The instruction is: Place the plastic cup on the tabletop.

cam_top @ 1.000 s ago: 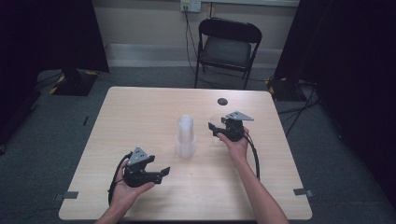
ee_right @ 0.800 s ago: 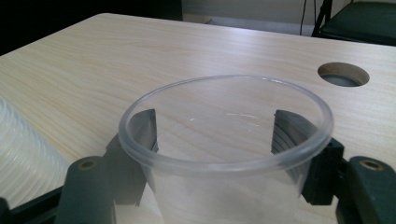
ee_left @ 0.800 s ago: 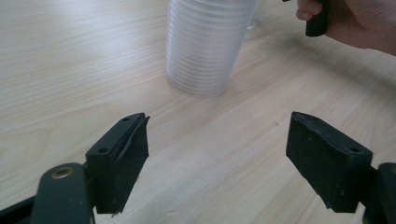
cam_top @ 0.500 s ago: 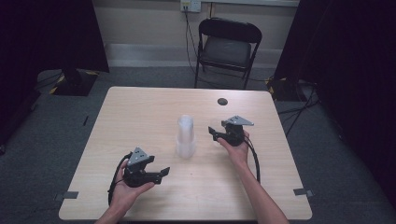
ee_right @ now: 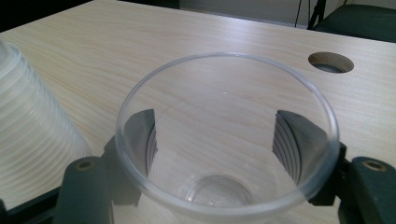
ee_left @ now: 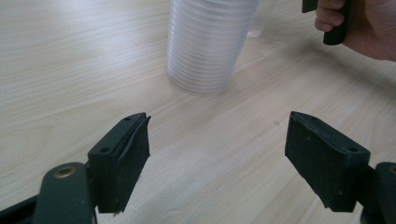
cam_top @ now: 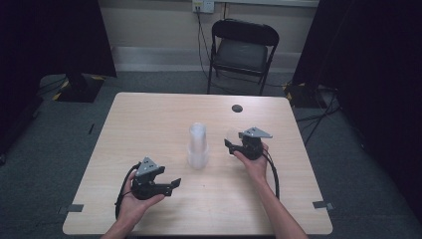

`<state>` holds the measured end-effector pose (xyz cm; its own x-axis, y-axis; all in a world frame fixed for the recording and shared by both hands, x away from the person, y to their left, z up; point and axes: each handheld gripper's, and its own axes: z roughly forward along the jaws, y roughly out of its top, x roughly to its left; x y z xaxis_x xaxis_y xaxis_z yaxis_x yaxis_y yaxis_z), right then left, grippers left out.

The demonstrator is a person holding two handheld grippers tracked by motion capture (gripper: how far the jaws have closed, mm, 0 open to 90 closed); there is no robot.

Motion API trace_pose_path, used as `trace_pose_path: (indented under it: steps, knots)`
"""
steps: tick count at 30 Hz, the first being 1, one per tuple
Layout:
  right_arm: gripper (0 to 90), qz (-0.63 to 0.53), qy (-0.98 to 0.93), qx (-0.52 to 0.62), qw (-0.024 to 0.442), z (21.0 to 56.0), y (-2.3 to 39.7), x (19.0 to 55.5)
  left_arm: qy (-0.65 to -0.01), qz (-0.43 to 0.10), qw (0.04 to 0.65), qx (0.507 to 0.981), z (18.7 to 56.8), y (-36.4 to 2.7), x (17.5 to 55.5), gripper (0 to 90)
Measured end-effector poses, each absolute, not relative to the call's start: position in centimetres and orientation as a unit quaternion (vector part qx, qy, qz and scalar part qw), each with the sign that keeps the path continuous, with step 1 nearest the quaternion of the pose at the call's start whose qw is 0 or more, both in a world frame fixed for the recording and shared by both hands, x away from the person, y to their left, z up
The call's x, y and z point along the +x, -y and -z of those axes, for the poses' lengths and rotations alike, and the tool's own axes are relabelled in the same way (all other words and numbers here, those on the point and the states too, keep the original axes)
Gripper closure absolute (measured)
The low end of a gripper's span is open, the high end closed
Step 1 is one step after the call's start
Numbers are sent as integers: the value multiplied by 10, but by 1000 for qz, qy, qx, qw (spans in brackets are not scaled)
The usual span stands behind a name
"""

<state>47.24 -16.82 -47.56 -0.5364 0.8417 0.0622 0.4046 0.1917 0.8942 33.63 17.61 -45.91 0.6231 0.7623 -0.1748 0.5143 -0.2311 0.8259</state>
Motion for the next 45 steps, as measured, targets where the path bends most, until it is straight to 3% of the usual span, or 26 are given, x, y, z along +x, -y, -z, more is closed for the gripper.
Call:
trace_pose_path:
  steps: [7,20,29,45]
  knots:
    - [280,-468,-743,426,220,478,168,473,-413,-131,462,774,460,-175,336,215]
    - [151,-457,-746,443,197,486,176,472,-420,-135,455,774,461,-179,339,211]
    - [148,-450,-753,442,188,480,191,462,-442,-134,454,762,461,-186,343,165]
    - [148,-472,-742,441,177,457,211,434,-431,-131,454,769,462,-188,342,162]
